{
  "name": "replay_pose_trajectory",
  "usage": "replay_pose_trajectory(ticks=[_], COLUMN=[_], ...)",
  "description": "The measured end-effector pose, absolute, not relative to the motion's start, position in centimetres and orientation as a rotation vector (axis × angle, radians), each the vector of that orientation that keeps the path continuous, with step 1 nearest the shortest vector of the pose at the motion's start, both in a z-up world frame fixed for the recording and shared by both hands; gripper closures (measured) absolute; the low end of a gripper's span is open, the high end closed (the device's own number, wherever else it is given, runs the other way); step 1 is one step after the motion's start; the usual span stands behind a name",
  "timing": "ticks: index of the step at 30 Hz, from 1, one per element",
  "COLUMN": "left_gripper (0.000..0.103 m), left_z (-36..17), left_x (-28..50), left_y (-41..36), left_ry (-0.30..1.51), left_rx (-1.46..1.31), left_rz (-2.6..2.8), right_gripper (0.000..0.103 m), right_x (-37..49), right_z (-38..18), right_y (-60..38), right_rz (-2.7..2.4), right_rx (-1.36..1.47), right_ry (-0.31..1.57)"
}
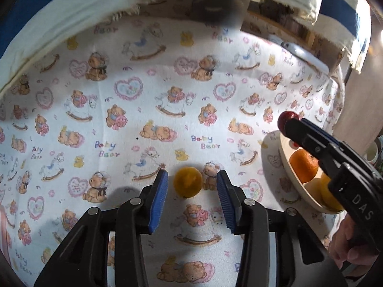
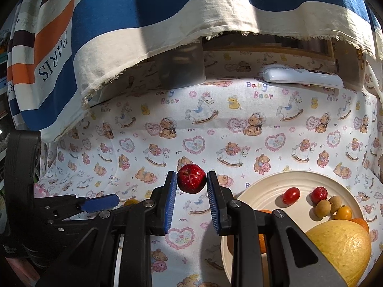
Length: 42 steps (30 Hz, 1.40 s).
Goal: Organize fruits
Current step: 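Grasp the yellow cherry tomato with the left tool, then carry the yellow and red cherry tomatoes over the plate with both tools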
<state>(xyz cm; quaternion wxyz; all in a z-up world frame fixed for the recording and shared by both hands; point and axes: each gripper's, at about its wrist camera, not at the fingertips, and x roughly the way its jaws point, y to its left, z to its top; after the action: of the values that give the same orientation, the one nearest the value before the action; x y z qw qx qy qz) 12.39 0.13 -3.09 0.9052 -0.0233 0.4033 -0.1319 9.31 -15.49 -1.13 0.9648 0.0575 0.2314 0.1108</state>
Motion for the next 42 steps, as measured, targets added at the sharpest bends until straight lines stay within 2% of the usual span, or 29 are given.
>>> replay_pose_trajectory(ticks=[10, 12, 15, 33, 42], left_gripper=[0.063, 0.076, 0.077, 0.076, 0.077], left_z=[-4.2, -4.5, -4.4, 0.9, 1.3], left_x=[13.4, 13.7, 13.6, 6.4, 5.9], left_y=[-0.2, 0.0, 0.0, -1.1, -0.5], left_ry=[0.895, 0.909, 0.903, 0.443, 0.411], left_rx=[-0.085, -0.101, -0.092, 0.053, 0.037], left_rz=[-0.265, -0.264, -0.259, -0.207, -0.168], right_gripper=[0.076, 0.076, 0.076, 0.076, 0.076], right_x=[9.8, 9.7, 9.8, 8.6, 7.6], right_z=[-1.4, -1.4, -1.4, -0.7, -0.1], right_y=[-15.8, -15.8, -15.8, -15.4, -14.0], right_rz=[0.226, 0.225, 0.225, 0.217, 0.226], right_rx=[0.141, 0.140, 0.140, 0.113, 0.033], right_ry=[0.493, 0.493, 0.494, 0.432, 0.383])
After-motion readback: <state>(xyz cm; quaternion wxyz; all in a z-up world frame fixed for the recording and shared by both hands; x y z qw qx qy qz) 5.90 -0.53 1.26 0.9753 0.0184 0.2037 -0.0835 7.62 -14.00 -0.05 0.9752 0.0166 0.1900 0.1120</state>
